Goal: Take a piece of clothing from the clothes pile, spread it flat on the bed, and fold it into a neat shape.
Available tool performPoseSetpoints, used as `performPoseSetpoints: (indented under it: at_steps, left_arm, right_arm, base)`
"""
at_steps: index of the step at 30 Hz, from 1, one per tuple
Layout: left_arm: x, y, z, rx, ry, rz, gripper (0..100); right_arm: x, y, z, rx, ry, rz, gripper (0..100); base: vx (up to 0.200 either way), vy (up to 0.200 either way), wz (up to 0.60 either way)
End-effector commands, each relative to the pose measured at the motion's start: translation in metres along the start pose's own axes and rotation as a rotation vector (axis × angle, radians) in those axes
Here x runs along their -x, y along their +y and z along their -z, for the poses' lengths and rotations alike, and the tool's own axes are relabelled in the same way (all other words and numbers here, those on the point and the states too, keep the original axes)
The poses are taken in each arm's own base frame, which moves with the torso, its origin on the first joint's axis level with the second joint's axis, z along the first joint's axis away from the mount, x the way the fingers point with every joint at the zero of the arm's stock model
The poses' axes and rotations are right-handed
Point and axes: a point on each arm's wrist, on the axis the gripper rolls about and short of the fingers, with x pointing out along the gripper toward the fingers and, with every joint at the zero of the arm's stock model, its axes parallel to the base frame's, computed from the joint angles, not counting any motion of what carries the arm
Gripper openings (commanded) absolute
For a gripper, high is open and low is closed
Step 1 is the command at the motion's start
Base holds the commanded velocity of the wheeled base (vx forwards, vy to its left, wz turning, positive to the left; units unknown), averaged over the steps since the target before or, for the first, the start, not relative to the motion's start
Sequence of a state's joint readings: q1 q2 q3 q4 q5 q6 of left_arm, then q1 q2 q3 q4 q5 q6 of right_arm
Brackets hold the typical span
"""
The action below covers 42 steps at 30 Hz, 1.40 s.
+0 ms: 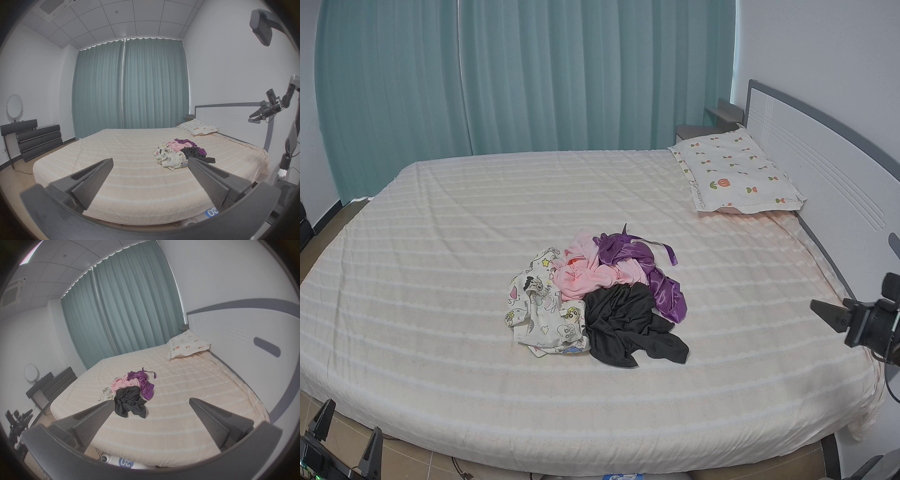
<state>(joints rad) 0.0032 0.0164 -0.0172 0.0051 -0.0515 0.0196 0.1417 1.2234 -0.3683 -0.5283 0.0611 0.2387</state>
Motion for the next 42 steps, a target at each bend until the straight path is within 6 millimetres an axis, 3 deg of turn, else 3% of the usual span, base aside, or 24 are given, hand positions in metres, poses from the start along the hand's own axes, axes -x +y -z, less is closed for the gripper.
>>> performPoseSetpoints:
  at_steps: [1,4,16,25,29,42]
  left_arm:
    - [-0.002,0.0,0.004,0.004,0.026,0.004,100]
    - [-0.003,0.0,0.003,0.004,0.035,0.008,100]
    - [-0.003,0.0,0.003,0.006,0.034,0.011,100]
    - [-0.002,0.0,0.004,0.006,0.029,0.009,100]
    - [-0.002,0.0,0.004,0.005,0.022,0.006,100]
    - [-0.001,0.0,0.004,0.005,0.009,0.002,100]
  right_arm:
    - [-0.196,0.014,0.08,-0.116,0.243,0.045,100]
    - [-0.217,0.019,0.091,-0.123,0.249,0.061,100]
    - [-0.264,0.03,0.123,-0.167,0.267,0.092,100]
    - [-0.282,0.045,0.132,-0.151,0.275,0.059,100]
    - [-0.292,0.057,0.152,-0.128,0.298,0.058,100]
    - [-0.305,0.061,0.162,-0.124,0.3,0.056,100]
  base:
    - [0.0,0.0,0.0]
    - [0.0,0.0,0.0]
    - [0.0,0.0,0.0]
    - [0.0,0.0,0.0]
    - [0.0,0.0,0.0]
    - [0.0,0.0,0.0]
